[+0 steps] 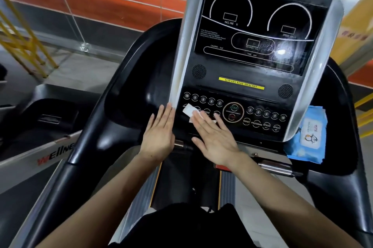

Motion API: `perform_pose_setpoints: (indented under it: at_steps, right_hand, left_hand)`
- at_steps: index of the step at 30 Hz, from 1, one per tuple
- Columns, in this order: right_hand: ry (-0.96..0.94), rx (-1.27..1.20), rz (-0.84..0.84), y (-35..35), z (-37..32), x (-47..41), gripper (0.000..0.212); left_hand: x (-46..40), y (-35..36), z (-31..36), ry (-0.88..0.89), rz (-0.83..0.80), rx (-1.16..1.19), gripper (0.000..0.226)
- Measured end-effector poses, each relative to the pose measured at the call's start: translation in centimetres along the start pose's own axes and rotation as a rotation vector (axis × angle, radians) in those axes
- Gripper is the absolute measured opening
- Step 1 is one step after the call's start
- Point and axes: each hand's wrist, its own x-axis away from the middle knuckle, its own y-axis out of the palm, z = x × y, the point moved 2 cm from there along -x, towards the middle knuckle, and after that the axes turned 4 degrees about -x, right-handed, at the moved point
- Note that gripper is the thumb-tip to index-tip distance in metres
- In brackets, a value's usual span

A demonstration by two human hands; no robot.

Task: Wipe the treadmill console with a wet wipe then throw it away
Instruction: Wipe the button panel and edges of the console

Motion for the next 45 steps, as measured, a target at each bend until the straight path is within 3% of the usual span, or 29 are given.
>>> perform_pose_setpoints:
  at_steps: [4,7,13,20,27,38,42,45]
  right_hand:
    - [0.123,0.034,0.072,-1.4,3.6,1.1,0.068]
    - [0.205,-0.051,0.137,-3.0,2.5,-2.3,0.069]
    - [-0.036,0.032,0.031,0.2,-0.9,-0.6,0.070]
    - [0.084,-0.022,0.200,-3.4,-0.9,-6.2,0.066]
    - [-0.131,-0.014,0.241,-1.8,-1.3,-5.1,0.075]
    - [-0.073,-0.195,0.527,-1.3,1.7,-3.2,0.028]
    - [-0.064,-0.249,0.622,-0.9,-0.5,-4.2,0.022]
    - [-0.115,-0.292,0.604,-0.5,-3.9,-6.1,0.016]
  left_hand:
    - [-0.1,-0.4,-0.8,-0.036,-0.016,0.013,0.084]
    - [-0.1,-0.5,-1.5,-0.056,-0.043,0.015,0.085]
    - [0.1,-0.8,-2.2,-0.067,-0.070,0.017,0.083]
    - [0.1,-1.2,-2.5,-0.071,-0.118,-0.011,0.080]
    - [-0.3,-1.3,-1.8,-0.053,-0.168,-0.013,0.083]
    - [-0.6,-1.5,-2.5,-0.042,-0.201,0.000,0.085]
    - [-0.6,-1.5,-2.5,-0.042,-0.198,0.011,0.085]
    - [-0.5,-1.3,-2.9,-0.048,-0.184,0.036,0.083]
